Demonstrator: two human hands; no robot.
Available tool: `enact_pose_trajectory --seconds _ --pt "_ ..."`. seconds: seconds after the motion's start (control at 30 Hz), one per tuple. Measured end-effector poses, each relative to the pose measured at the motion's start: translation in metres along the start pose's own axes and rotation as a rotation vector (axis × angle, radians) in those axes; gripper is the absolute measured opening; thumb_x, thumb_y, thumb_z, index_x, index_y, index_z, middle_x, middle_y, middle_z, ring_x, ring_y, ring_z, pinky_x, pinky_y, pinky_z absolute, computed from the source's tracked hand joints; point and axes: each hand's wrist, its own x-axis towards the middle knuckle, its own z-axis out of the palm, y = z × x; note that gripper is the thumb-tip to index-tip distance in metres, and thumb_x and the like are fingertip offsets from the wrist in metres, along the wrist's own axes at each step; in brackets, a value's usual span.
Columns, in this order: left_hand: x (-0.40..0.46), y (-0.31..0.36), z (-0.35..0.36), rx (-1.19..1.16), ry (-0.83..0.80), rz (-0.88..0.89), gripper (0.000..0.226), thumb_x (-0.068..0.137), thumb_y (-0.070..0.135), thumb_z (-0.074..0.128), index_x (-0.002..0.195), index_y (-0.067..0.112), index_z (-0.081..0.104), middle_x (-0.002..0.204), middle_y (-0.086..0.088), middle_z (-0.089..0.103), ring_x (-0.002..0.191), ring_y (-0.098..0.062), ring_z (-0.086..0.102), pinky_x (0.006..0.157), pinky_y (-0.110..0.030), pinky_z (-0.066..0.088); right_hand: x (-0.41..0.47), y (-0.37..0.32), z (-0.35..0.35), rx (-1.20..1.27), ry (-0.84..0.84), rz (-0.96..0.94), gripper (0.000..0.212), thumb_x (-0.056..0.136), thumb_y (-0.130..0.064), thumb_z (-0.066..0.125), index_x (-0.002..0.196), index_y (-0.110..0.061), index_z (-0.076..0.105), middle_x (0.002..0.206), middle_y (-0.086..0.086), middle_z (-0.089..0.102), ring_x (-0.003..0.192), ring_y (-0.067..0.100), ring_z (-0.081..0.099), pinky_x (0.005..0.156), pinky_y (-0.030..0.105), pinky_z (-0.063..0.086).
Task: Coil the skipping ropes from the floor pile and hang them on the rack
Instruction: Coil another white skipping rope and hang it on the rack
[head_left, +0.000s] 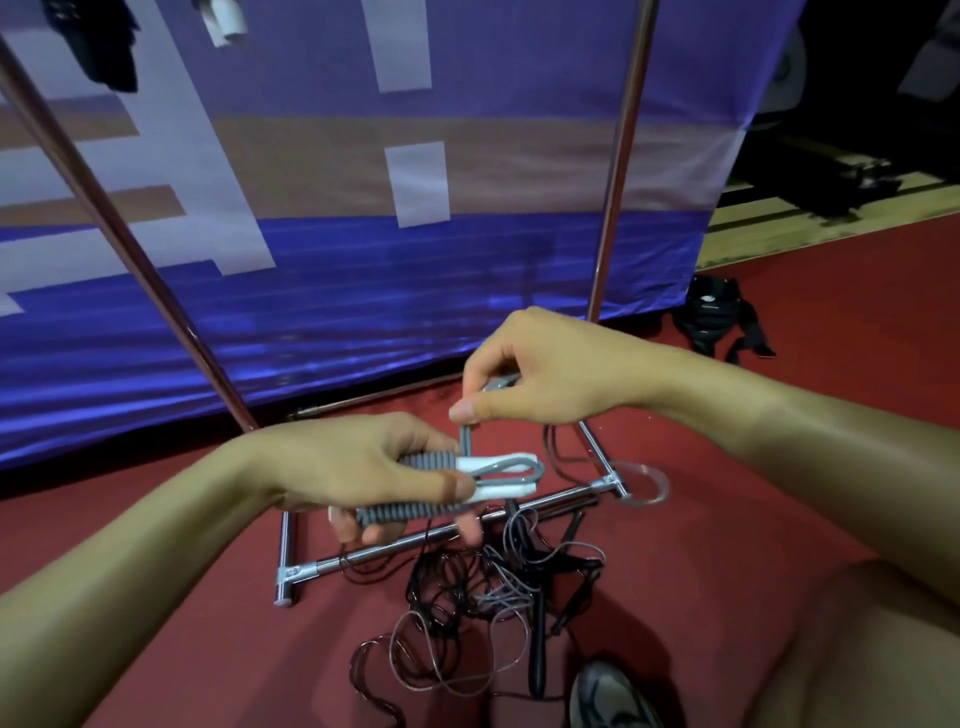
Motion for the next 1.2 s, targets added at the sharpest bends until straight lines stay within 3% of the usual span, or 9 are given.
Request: enact_pose_trajectory --seconds 0.13,0.27,0.37,0.47,0.57,0.83,0.97,1.1,1.2 --pt "0.000 0.002 -0.002 -0.027 0.170 0.078 0.026 0.106 0.027 0.052 0.116 0.005 0.062 0.050 0.010 0.056 0.042 -0.009 0.042 0.037 -0.021 0.029 -0.009 -0.019 -0.012 -0.166 0.170 -0.017 0.022 0.094 -0.045 0.068 0.089 -0.029 0.082 0.076 -0.012 0.075 0.074 0.003 0.067 0.068 0.020 0.047" --pt "0.005 -0.007 -0.006 -0.215 0.336 0.182 0.022 0.103 0.029 0.054 0.112 0.011 0.061 0.074 0.008 0.068 0.048 -0.012 0.042 0.043 -0.022 0.026 -0.022 -0.025 -0.016 -0.141 0.058 -0.033 0.024 0.102 -0.037 0.056 0.110 -0.038 0.079 0.074 -0.012 0.073 0.063 0.008 0.064 0.059 0.021 0.046" --pt "0.005 -0.021 -0.013 -0.417 0.242 0.228 0.019 0.104 0.031 0.058 0.113 0.018 0.067 0.102 -0.006 0.065 0.057 -0.015 0.043 0.043 -0.022 0.031 -0.024 -0.016 -0.009 -0.084 0.010 -0.048 0.032 0.103 -0.036 0.056 0.131 -0.047 0.066 0.068 -0.012 0.069 0.058 0.004 0.060 0.054 0.015 0.041" --pt "0.002 -0.022 -0.017 -0.492 0.114 0.283 0.036 0.103 0.035 0.051 0.126 0.007 0.056 0.108 -0.009 0.064 0.063 -0.016 0.047 0.048 -0.027 0.036 -0.023 -0.009 -0.003 -0.124 0.015 -0.124 0.036 0.102 -0.038 0.055 0.136 -0.047 0.062 0.075 -0.012 0.068 0.069 0.011 0.061 0.067 0.027 0.048" --pt "0.004 -0.013 -0.014 -0.456 0.228 0.210 0.055 0.103 0.053 0.033 0.112 0.002 0.053 0.075 0.002 0.067 0.049 -0.012 0.045 0.046 -0.024 0.032 -0.024 -0.008 0.000 -0.220 0.085 -0.246 0.037 0.101 -0.039 0.051 0.134 -0.035 0.067 0.074 -0.028 0.055 0.074 0.004 0.055 0.071 0.021 0.047" --pt "0.016 0.000 -0.010 -0.447 0.618 0.278 0.050 0.102 0.043 0.053 0.112 -0.006 0.052 0.092 -0.007 0.072 0.044 -0.015 0.041 0.037 -0.016 0.027 -0.025 -0.001 0.013 -0.265 0.473 -0.164 0.011 0.095 -0.031 0.071 0.105 -0.026 0.074 0.082 -0.013 0.073 0.073 0.003 0.064 0.068 0.025 0.054" --pt "0.019 0.002 -0.009 -0.364 0.693 0.309 0.040 0.100 0.041 0.058 0.098 0.001 0.057 0.090 -0.008 0.075 0.043 -0.020 0.055 0.042 -0.023 0.040 -0.023 -0.009 0.018 -0.197 0.211 0.070 0.012 0.104 -0.033 0.052 0.099 -0.023 0.049 0.070 -0.004 0.070 0.051 0.005 0.066 0.057 0.029 0.054" --pt "0.017 0.000 -0.010 -0.389 0.700 0.333 0.031 0.099 0.038 0.060 0.089 0.009 0.057 0.083 -0.010 0.072 0.044 -0.021 0.054 0.041 -0.023 0.043 -0.016 -0.003 0.025 0.279 -0.105 0.214 0.040 0.111 -0.039 0.035 0.110 -0.019 0.069 0.071 -0.011 0.058 0.054 0.000 0.051 0.062 0.016 0.040" --pt "0.013 -0.001 -0.010 -0.411 0.666 0.337 0.031 0.096 0.039 0.062 0.092 0.009 0.058 0.081 -0.009 0.070 0.044 -0.019 0.053 0.041 -0.023 0.042 -0.016 0.010 0.021 0.470 -0.097 0.172 0.044 0.111 -0.037 0.037 0.097 -0.018 0.074 0.076 -0.005 0.047 0.065 0.006 0.045 0.067 0.021 0.045"
